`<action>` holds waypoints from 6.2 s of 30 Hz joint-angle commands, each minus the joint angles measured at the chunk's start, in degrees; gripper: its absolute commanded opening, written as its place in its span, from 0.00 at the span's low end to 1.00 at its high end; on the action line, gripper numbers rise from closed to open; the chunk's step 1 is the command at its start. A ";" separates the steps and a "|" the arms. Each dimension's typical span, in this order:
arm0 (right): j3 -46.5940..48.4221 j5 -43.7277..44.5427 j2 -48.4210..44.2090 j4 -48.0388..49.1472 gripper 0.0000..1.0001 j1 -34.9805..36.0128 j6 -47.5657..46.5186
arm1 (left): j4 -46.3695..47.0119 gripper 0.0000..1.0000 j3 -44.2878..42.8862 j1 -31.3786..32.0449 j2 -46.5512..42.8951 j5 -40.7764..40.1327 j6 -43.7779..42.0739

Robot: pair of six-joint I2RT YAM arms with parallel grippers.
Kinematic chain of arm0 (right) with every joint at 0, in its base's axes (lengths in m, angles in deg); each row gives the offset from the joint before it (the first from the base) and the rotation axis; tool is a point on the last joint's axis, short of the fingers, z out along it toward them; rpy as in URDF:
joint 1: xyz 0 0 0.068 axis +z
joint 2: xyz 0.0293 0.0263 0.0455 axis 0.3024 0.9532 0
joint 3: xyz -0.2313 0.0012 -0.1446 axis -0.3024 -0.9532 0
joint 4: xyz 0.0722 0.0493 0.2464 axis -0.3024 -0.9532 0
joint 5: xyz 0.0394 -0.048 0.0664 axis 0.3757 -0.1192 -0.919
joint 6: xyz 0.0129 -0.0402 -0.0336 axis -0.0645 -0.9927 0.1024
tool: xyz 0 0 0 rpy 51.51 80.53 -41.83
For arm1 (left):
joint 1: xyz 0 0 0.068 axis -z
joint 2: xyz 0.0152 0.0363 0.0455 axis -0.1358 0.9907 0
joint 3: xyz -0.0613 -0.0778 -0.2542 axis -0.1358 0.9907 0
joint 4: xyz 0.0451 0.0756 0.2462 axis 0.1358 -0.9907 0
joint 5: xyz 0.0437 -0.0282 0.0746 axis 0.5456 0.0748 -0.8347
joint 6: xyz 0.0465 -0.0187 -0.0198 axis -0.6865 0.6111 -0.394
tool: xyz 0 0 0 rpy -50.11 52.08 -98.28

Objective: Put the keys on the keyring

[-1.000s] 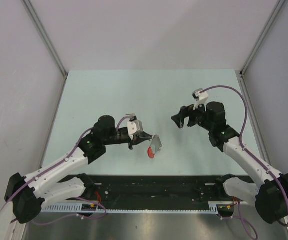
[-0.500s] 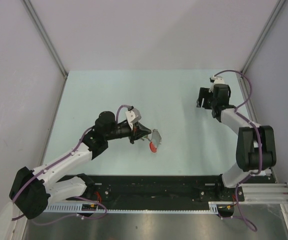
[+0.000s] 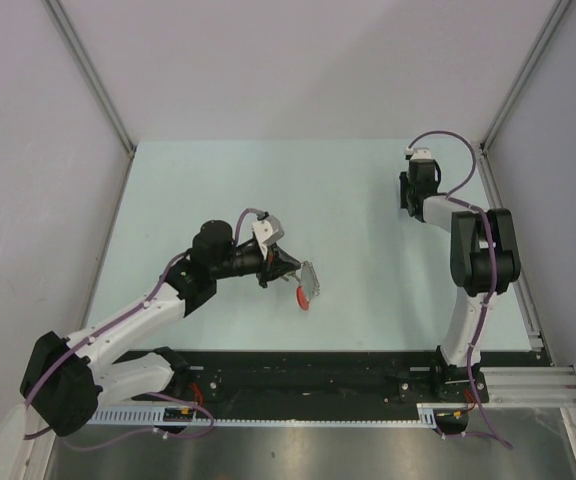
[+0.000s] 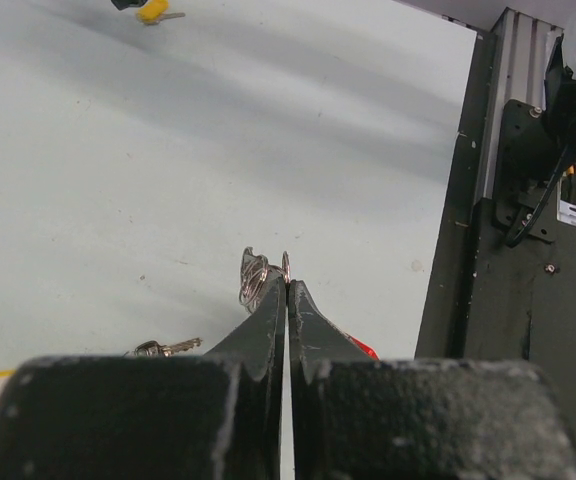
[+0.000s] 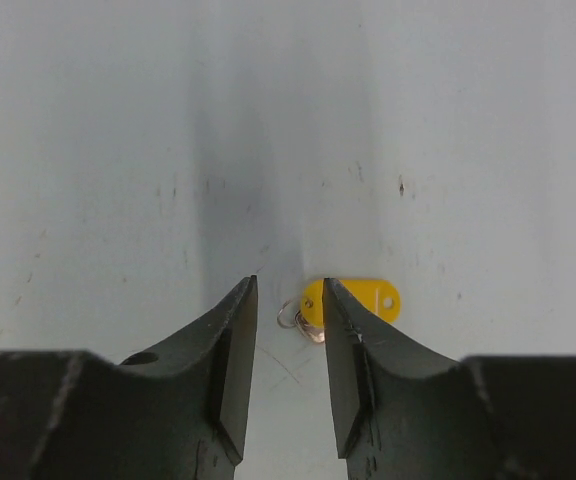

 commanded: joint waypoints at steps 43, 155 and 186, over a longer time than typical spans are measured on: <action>7.13 15.08 6.45 -9.68 0.28 4.45 -5.04 | -0.54 0.00 -3.42 -0.72 -1.49 0.87 -1.29; -19.23 1.73 -28.18 -32.88 0.40 45.85 -16.55 | -16.80 0.01 3.08 -0.72 -20.82 -7.04 -4.36; -18.35 1.90 -21.50 -29.02 0.35 45.06 -22.79 | -17.68 0.00 2.99 -0.72 -21.26 -8.00 -4.72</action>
